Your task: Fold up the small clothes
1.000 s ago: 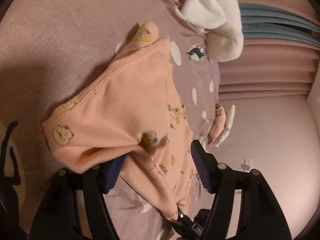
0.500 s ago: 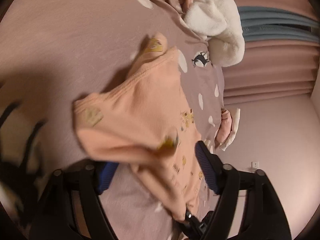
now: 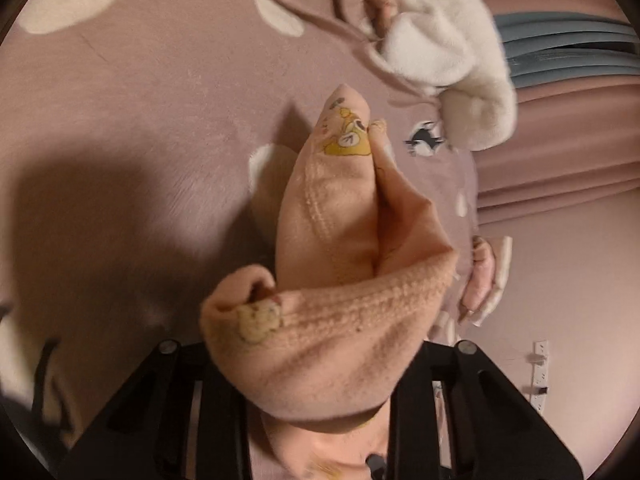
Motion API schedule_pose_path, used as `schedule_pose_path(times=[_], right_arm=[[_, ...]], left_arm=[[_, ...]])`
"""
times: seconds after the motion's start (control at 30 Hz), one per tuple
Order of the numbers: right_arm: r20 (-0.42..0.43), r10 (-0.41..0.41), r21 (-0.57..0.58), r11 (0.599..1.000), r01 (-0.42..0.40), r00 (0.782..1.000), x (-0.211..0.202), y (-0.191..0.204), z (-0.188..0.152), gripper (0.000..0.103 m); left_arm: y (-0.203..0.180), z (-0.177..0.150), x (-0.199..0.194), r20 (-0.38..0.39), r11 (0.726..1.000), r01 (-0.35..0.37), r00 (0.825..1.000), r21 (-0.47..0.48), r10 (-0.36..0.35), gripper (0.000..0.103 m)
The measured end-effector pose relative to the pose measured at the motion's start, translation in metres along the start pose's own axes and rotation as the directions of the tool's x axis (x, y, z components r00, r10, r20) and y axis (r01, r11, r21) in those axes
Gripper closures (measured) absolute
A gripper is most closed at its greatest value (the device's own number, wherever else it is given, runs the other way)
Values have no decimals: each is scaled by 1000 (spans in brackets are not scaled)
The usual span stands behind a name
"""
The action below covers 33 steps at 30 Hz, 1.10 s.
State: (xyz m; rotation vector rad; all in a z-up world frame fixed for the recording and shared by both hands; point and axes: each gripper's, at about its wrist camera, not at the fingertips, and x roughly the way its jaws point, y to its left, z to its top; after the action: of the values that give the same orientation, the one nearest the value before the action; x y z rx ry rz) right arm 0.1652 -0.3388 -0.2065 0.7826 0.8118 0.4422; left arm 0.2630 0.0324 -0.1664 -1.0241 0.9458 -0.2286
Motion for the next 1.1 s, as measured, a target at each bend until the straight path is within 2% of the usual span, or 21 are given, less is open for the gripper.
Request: schedule_pose_path(times=[0.1,0.2,0.3,0.37,0.43,0.53,0.6,0.73,0.8,0.93,1.03,1.1], right_arm=[[16,78,60,995,-79,997,-10,-4,-4,96],[27,84,58,995,-85,996,-29,2,-11,96],[27,128,37,991,-129,991,-46,14,-23,96],[16,129,9,992,-129,992,-55,23,-36,96],[-9,87,-13,996,-87,996,-55,29,-48,96],[-57,0,-23,1000,-2,998,-50,30,-65,96],[-78,-87,-52,995,83,993,-49,30,-77,96],[-83,-91,1,996,92,992,-52,24,-85,96],[-81,-116,-10,993,116,990,-55,28,-86,96],[-71,-177,-58,983,174,982,-62,40,-90,96],[-71,-198,-47,980,195,978,-62,40,-92,96],[-75,-219,-42,975,217,973,-65,39,-95,96]], left_arm=[[-6,-15,-25,3,999,8,1000,49,-8,77],[-3,-31,-51,-8,998,5,1000,67,-5,77],[22,-45,-75,-36,1000,-20,999,12,21,76],[44,-54,-89,-69,999,-37,997,-37,34,75],[58,-60,-97,-86,997,-51,995,-54,47,74],[82,-82,-116,-128,991,-86,989,-99,73,67],[90,-95,-129,-120,994,-68,991,-91,57,65],[95,-109,-153,-68,994,-72,995,-85,66,62],[94,-113,-163,-56,994,-65,997,-88,60,61],[91,-124,-178,-16,991,-135,991,-5,135,66],[98,-125,-176,1,983,-181,983,0,181,81],[105,-128,-179,-10,984,-175,984,-18,175,82]])
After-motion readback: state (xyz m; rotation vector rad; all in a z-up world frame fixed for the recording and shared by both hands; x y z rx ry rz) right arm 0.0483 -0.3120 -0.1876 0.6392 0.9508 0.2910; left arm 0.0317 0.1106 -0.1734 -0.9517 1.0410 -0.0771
